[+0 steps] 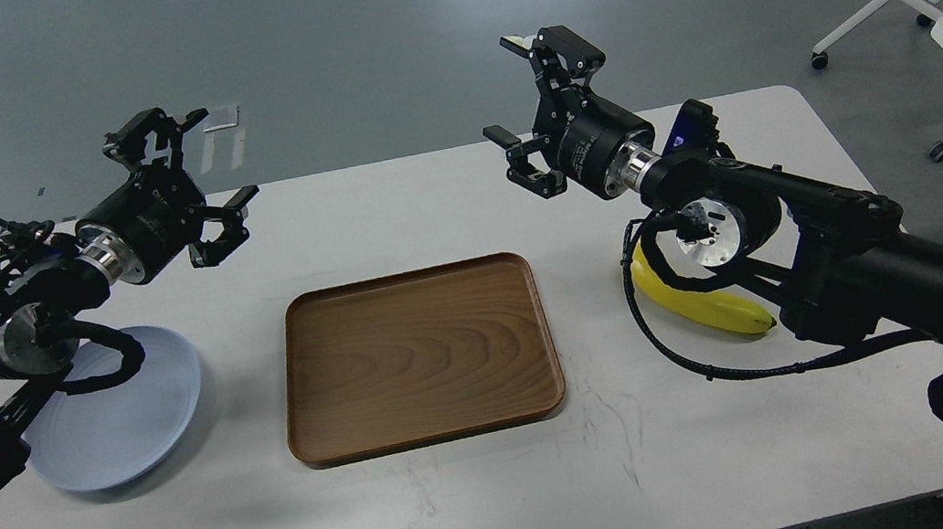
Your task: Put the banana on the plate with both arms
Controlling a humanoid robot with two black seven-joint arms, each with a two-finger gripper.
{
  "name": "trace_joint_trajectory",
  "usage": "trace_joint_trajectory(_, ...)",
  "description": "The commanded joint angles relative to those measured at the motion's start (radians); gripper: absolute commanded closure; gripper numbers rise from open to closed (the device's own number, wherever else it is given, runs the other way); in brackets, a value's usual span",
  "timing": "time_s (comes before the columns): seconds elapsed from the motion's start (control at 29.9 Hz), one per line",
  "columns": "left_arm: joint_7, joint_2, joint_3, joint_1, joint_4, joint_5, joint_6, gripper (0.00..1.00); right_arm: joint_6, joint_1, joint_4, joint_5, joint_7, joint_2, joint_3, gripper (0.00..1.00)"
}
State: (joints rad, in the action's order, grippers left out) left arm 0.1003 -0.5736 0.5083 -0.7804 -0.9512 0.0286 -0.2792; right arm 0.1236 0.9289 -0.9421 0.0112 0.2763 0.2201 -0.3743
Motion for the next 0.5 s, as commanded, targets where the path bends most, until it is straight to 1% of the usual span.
trace_joint_trajectory(0.0, 0.001, -0.006, 0.001, 0.016, -0.020, -0.001, 0.002, 0.02, 0.016, -0.001, 0.003, 0.001, -0.012, 0.001, 0.000, 0.00)
trace_joint_trajectory(0.17, -0.004, 0.004, 0.002, 0.018, -0.017, -0.003, 0.011, 0.02, 0.016, -0.001, 0.002, 0.000, -0.014, 0.005, -0.001, 0.00)
trace_joint_trajectory(0.23, 0.006, 0.006, 0.007, 0.018, -0.018, 0.002, 0.014, 0.02, 0.014, 0.001, 0.003, 0.001, -0.014, 0.007, -0.009, 0.00)
trace_joint_trajectory(0.47, 0.004, 0.005, 0.024, 0.016, -0.012, 0.001, 0.012, 0.02, 0.008, 0.005, 0.006, 0.001, -0.014, 0.008, -0.008, 0.00)
